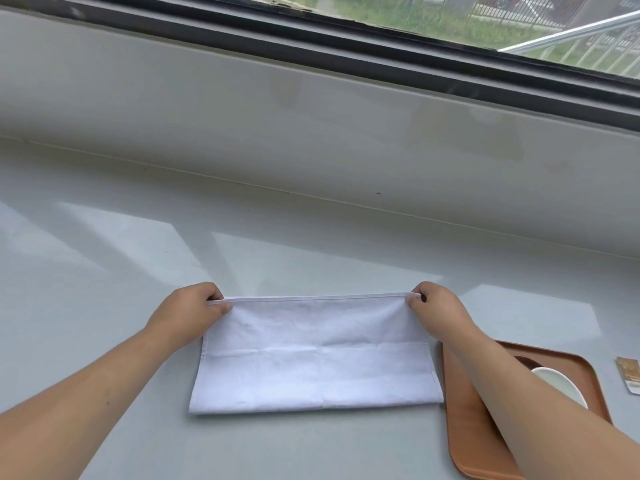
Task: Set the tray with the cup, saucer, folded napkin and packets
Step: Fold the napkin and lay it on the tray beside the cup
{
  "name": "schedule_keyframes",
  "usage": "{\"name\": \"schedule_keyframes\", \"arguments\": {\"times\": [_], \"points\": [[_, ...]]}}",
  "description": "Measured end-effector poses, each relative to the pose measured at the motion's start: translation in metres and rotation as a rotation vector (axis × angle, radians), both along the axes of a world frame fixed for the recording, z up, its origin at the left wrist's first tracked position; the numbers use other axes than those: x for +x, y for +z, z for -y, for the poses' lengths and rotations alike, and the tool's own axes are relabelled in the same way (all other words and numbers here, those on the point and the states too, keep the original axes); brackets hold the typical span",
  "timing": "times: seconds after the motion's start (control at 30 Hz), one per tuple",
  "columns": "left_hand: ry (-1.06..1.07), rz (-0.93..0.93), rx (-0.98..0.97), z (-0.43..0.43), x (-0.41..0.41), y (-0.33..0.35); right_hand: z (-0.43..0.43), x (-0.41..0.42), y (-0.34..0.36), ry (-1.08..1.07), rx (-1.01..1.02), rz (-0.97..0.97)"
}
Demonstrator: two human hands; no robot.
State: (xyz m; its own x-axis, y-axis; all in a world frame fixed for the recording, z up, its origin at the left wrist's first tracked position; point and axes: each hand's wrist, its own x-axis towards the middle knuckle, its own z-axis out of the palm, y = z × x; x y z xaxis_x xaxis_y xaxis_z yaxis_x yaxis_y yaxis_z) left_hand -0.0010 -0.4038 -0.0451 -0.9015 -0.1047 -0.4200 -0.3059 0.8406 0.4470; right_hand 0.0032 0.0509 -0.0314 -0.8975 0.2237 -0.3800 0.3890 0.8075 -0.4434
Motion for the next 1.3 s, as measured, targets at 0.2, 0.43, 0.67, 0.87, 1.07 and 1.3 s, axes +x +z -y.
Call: {"name": "schedule_keyframes", "arguments": {"times": [0.2, 0.43, 0.67, 0.87, 1.07, 1.3], "points": [[-0.024, 0.018, -0.096, -0.005, -0.007, -0.003, 0.005, -0.005, -0.006, 0.003, 0.108, 0.046], [-0.198, -0.233, -0.145, -0.01, 0.007, -0.004, 0.016, 0.021, -0.007, 0.18, 0.299, -0.135], [-0.522, -0.04, -0.181, -0.03, 0.082, 0.021, 0.012, 0.109, 0.005, 0.744, 0.281, -0.127], [-0.662, 0.076, -0.31, -0.029, 0.122, 0.016, -0.002, 0.142, 0.009, 0.884, 0.356, -0.12], [-0.594, 0.02, -0.32, -0.015, 0.128, 0.012, -0.006, 0.133, 0.011, 0.817, 0.438, -0.111], [-0.579, 0.032, -0.285, -0.01, 0.13, 0.007, 0.003, 0.142, 0.011, 0.732, 0.369, -0.053]]}}
